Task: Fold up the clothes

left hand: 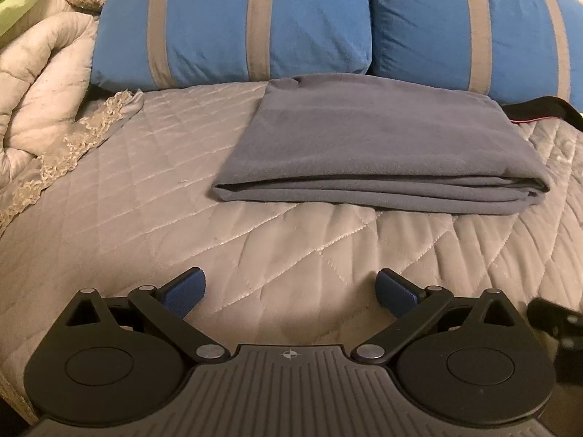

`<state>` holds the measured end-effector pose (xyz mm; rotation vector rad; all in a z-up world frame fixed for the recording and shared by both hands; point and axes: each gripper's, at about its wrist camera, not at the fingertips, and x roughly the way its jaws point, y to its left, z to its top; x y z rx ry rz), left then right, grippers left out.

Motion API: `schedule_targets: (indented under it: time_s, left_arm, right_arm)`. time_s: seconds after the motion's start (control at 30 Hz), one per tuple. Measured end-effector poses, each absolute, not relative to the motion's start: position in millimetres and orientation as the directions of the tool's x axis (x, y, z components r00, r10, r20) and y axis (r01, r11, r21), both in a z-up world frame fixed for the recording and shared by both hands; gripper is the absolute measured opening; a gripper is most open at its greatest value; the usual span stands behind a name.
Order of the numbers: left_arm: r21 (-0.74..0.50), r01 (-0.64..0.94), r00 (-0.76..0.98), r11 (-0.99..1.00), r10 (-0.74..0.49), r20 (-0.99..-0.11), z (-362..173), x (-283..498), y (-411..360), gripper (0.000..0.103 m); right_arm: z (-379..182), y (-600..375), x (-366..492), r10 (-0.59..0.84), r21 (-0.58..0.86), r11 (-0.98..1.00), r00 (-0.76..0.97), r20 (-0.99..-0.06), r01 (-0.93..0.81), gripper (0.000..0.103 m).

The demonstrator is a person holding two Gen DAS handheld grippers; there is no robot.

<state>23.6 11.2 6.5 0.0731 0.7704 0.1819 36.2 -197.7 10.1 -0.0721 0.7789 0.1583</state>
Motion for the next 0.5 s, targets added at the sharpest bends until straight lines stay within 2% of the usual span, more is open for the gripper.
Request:
schedule_targets:
  time_s: [0.3,0.5]
  left_arm:
    - [0.15,-0.175,0.686,0.973,0.23,-0.69,5.2,36.0,2.0,0.103]
    - [0.143,-0.165,0.719,0.976,0.218,-0.66,2.3,28.7,3.9,0.102]
  right_arm:
    - [8.0,-199.2,35.4,0.127,-0.001,0.984,0.71,-0.693,-0.177,0.103]
    - [8.0,-199.6,34.1,0.131,-0.003,0.983,0.712,-0.69,-0.183,0.102]
